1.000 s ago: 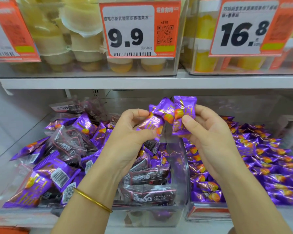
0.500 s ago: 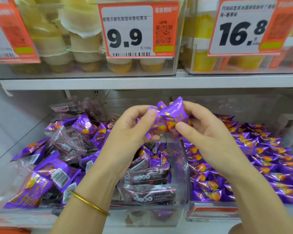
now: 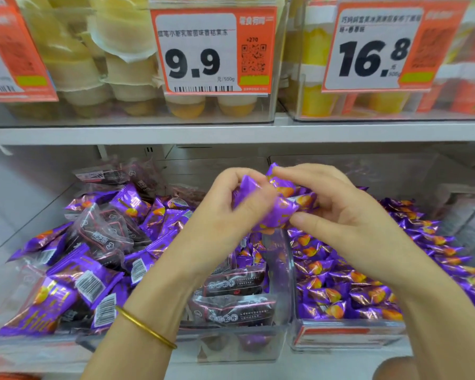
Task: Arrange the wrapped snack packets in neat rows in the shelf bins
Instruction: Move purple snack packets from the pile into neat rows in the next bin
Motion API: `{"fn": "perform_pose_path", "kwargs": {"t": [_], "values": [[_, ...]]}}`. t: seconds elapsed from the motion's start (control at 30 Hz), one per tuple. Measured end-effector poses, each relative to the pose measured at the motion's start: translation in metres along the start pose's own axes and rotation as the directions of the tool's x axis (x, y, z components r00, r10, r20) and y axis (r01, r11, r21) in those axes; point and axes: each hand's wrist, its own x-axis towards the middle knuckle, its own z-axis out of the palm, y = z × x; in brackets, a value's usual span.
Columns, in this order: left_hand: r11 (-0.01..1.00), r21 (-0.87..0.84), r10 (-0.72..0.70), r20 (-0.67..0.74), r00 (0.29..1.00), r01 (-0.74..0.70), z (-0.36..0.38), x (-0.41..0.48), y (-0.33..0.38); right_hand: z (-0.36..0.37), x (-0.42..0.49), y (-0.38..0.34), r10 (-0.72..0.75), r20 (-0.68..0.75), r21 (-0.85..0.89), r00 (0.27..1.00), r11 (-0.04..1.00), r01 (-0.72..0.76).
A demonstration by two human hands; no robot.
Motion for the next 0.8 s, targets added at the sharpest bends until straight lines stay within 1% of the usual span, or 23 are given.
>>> {"fn": "perform_pose_path", "kwargs": {"t": [0.07,0.23,0.27,0.33,0.4,0.47,0.5,0.57,0.63,0.7,0.73,0.8], "values": [[0.992,0.126,0.020,0.034,0.999,-0.024,0.003,-0.001,-0.001,-0.002,-0.002,-0.001,0.023,-0.048,0.000,0.999,1.000,-0.023],[0.984,0.129,0.110,0.085,0.990,-0.120,0.017,0.001,-0.001,-0.016,-0.012,-0.001,0.060,-0.117,0.048,0.991,0.997,-0.055],[0.976,0.162,0.132,0.104,0.986,-0.148,0.022,0.002,-0.002,-0.020,-0.016,-0.002,0.071,-0.111,0.098,0.991,0.993,-0.061],[0.946,0.248,0.179,0.136,0.974,-0.208,0.032,0.002,-0.002,-0.026,-0.022,-0.003,0.080,-0.084,0.273,0.993,0.960,-0.054],[0.887,0.356,0.252,0.158,0.955,-0.293,0.044,0.004,-0.004,-0.032,-0.030,-0.003,0.082,-0.083,0.366,0.993,0.929,-0.046],[0.794,0.478,0.331,0.178,0.927,-0.375,0.057,0.008,-0.007,-0.037,-0.036,0.001,0.108,-0.100,0.359,0.989,0.931,-0.065],[0.754,0.525,0.347,0.191,0.918,-0.395,0.063,0.010,-0.008,-0.040,-0.038,0.003,0.126,-0.117,0.340,0.985,0.937,-0.080],[0.697,0.596,0.332,0.224,0.916,-0.399,0.074,0.014,-0.011,-0.048,-0.042,0.007,0.165,-0.153,0.314,0.974,0.943,-0.111],[0.642,0.651,0.339,0.232,0.912,-0.404,0.079,0.020,-0.013,-0.061,-0.049,0.011,0.213,-0.230,0.311,0.950,0.941,-0.135],[0.644,0.653,0.386,0.173,0.906,-0.399,0.077,0.029,-0.017,-0.083,-0.060,0.020,0.277,-0.354,0.301,0.893,0.938,-0.172],[0.657,0.647,0.405,0.128,0.905,-0.386,0.074,0.033,-0.020,-0.096,-0.067,0.024,0.301,-0.396,0.258,0.868,0.943,-0.209],[0.687,0.647,0.398,0.045,0.916,-0.330,0.068,0.039,-0.026,-0.118,-0.081,0.035,0.362,-0.391,0.145,0.846,0.932,-0.332]]}}
